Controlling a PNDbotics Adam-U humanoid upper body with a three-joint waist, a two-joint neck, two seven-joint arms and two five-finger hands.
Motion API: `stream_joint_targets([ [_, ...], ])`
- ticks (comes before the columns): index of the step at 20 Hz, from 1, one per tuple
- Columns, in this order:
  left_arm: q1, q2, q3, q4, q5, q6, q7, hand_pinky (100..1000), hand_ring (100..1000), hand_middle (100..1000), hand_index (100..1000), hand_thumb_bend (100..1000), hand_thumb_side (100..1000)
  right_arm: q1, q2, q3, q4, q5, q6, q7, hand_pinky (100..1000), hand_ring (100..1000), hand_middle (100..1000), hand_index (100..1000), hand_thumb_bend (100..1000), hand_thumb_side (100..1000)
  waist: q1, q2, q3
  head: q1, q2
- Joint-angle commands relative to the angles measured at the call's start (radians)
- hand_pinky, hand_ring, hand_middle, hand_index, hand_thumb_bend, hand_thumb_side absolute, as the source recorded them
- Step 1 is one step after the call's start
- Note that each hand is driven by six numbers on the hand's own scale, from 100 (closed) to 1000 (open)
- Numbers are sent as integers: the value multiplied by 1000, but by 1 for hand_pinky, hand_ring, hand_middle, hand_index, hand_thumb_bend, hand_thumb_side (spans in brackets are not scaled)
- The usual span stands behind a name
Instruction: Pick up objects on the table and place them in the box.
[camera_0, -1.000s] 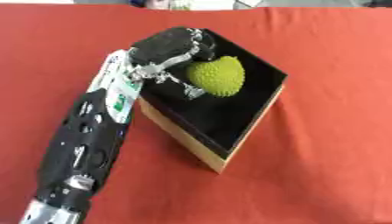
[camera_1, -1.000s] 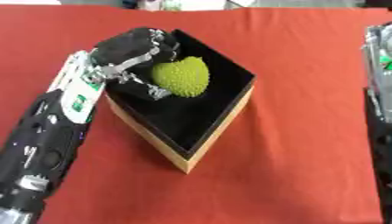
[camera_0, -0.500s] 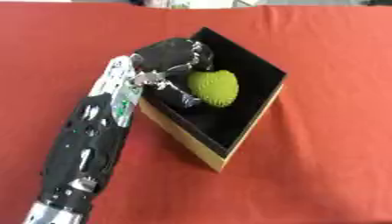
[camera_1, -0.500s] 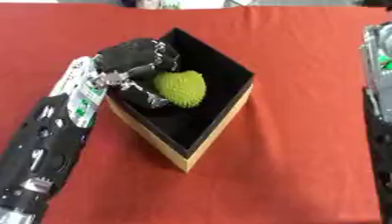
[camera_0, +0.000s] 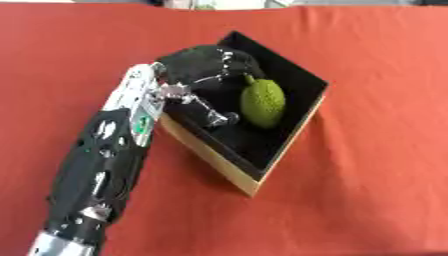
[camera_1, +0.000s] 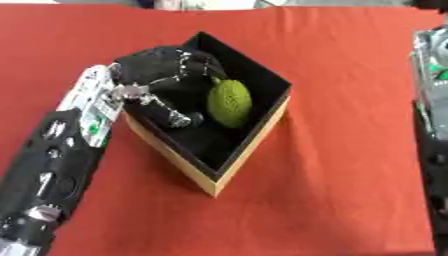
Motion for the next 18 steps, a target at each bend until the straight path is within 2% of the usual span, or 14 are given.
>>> stream_joint_targets([
  [1,-18,-5,11,-37,53,-123,-154,763,799,792,884,372,160,-9,-30,-9,-16,4,1,0,758,695,620,769,100,254,-2,-22,-1,-3,-4],
  [3,-17,-3,15,-48,80,-123,-176,763,799,792,884,372,160,-9,-30,-9,-16,5,1,0,758,695,620,769,100,254,-2,-22,-1,-3,-4],
  [4,-17,-3,17,-52,91,-123,-185,731,763,723,830,244,111,-9,-30,-9,-16,5,1,0,758,696,621,769,100,250,-2,-22,-1,-3,-5],
  [6,-14,-20,47,-84,117,-122,-176,719,747,695,809,197,100,-7,-29,-13,-16,6,1,-4,758,696,621,769,100,249,-7,-24,5,-4,-10],
  [7,-9,-27,69,-107,132,-116,-164,707,724,652,778,129,100,-7,-29,-15,-16,7,2,-6,758,696,621,769,100,245,-8,-25,8,-5,-12],
  [8,-6,-33,94,-132,148,-104,-149,704,715,635,766,100,100,-6,-29,-17,-16,8,2,-8,758,696,621,769,100,244,-10,-27,10,-6,-14],
  [13,-23,-8,212,-234,223,-42,-75,697,697,612,742,100,100,-5,-31,-20,-16,11,0,-14,758,696,622,770,100,235,-12,-30,13,-10,-18],
  [18,-55,100,334,-276,304,33,6,692,685,601,728,100,100,-2,-36,-23,-16,14,-4,-18,758,697,622,770,100,227,-14,-29,21,-27,-15],
])
